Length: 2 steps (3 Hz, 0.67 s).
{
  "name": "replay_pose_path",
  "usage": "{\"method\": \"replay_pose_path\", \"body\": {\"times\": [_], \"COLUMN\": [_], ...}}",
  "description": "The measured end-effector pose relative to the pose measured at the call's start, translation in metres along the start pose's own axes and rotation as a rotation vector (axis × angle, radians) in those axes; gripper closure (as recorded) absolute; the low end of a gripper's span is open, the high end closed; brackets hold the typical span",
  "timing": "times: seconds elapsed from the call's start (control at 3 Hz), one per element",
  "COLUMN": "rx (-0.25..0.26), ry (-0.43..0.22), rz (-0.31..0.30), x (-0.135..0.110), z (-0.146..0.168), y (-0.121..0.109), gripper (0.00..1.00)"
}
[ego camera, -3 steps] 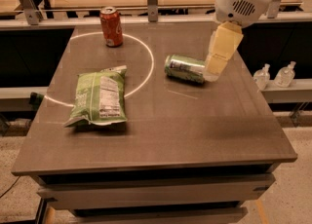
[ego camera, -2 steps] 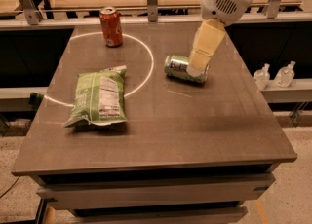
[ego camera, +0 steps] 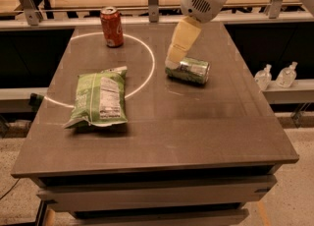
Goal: Place green can upright
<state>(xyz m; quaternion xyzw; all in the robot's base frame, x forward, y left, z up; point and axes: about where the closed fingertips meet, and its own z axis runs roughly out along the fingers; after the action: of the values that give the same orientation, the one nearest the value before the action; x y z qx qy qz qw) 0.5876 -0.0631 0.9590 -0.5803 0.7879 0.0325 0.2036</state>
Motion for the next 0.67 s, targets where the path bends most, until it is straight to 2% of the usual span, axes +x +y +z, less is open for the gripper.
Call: {"method": "replay_pose_path", "body": {"times": [0.33, 0.67], "rx": [0.024, 0.031], "ry": [0.032, 0.061], "rz": [0.036, 0.086], "x": [0.004, 0.021], "z": [0.019, 0.031], "y": [-0.017, -0.031], "gripper": [0.00, 0.00]}}
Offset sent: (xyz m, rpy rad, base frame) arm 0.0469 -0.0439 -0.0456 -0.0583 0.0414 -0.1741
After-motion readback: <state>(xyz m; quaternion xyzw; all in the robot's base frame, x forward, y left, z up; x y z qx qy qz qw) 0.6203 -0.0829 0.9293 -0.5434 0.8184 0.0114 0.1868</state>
